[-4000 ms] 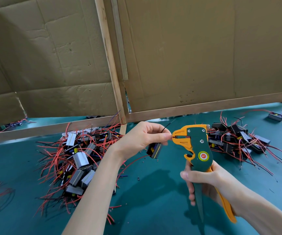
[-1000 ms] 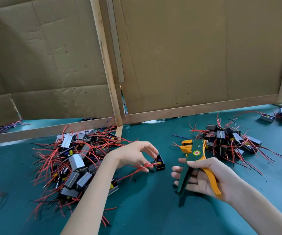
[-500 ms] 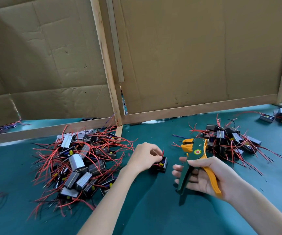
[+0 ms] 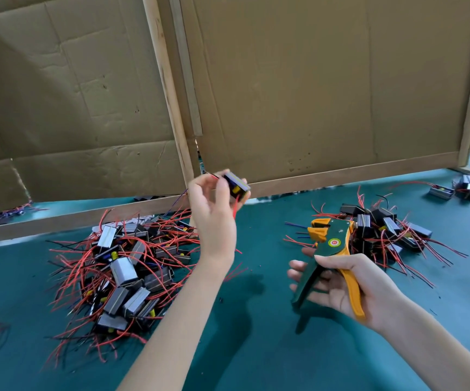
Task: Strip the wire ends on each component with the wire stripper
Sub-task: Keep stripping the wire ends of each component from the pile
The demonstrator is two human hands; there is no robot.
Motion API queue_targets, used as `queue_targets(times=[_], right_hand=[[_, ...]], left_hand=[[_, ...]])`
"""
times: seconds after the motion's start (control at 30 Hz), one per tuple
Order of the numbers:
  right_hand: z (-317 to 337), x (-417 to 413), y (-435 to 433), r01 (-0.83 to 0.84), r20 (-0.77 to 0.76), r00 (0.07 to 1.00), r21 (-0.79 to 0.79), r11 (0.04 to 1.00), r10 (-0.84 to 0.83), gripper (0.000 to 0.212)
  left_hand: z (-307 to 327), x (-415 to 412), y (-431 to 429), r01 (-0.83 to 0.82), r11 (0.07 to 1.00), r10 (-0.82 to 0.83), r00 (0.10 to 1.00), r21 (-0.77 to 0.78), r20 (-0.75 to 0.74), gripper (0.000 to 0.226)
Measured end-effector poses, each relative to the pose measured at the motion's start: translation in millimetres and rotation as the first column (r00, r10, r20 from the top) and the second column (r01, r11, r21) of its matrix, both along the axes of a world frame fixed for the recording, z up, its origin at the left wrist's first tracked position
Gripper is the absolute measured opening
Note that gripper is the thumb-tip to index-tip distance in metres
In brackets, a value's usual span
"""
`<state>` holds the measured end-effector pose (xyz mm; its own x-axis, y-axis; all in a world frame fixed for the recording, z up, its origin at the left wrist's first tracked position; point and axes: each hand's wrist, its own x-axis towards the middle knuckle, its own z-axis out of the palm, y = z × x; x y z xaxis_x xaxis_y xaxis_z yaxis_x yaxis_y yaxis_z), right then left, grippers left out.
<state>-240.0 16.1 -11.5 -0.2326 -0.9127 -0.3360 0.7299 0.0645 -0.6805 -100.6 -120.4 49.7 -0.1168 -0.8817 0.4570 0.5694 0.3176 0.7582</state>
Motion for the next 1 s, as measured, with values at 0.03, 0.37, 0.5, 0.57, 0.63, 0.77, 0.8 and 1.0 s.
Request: queue_targets(times=[0.03,0.37,0.5,0.57,0.63,0.77,0.8,1.0], right_hand=[[0.0,0.7,0.1,-0.002,-0.002,1.000,-0.002,1.000,0.002,0.039],[0.3,6.9,0.5,-0.027,-0.070,0.997,-0.034,0.999,0.024,0.039],[0.1,8.5,-0.1,-0.049,-0.090,0.995,-0.047,0.998,0.045,0.040],[-0.2,8.9,0.1,-0.062,-0.095,0.994,-0.053,0.997,0.056,0.046],[-0.3,9.4,0.3,-0.076,-0.106,0.992,-0.063,0.995,0.069,0.050],[0.2,11.1,0.8,-0.107,-0.158,0.983,-0.085,0.991,0.093,0.051],[0.3,11.5,1.0,-0.113,-0.168,0.981,-0.087,0.990,0.098,0.052],[1.5,13.8,1.7,-0.130,-0.190,0.976,-0.091,0.987,0.111,0.055]], left_hand=[[7.5,4.0,0.3,0.006,1.000,-0.006,0.998,-0.003,-0.067,0.011],[14.8,21.9,-9.7,0.043,0.977,0.034,0.934,-0.209,0.355,0.017],[3.5,19.2,-13.5,0.164,0.976,-0.066,0.849,-0.142,0.525,0.020],[-1.4,18.2,-14.9,0.205,0.971,-0.098,0.804,-0.119,0.586,0.019],[-4.6,17.8,-15.9,0.222,0.969,-0.104,0.761,-0.107,0.640,0.018],[-7.1,17.0,-17.5,0.202,0.974,-0.093,0.761,-0.099,0.642,0.015],[-7.1,17.2,-18.0,0.199,0.975,-0.090,0.764,-0.101,0.640,0.015],[-7.5,18.3,-18.8,0.209,0.971,-0.084,0.752,-0.116,0.653,0.013]])
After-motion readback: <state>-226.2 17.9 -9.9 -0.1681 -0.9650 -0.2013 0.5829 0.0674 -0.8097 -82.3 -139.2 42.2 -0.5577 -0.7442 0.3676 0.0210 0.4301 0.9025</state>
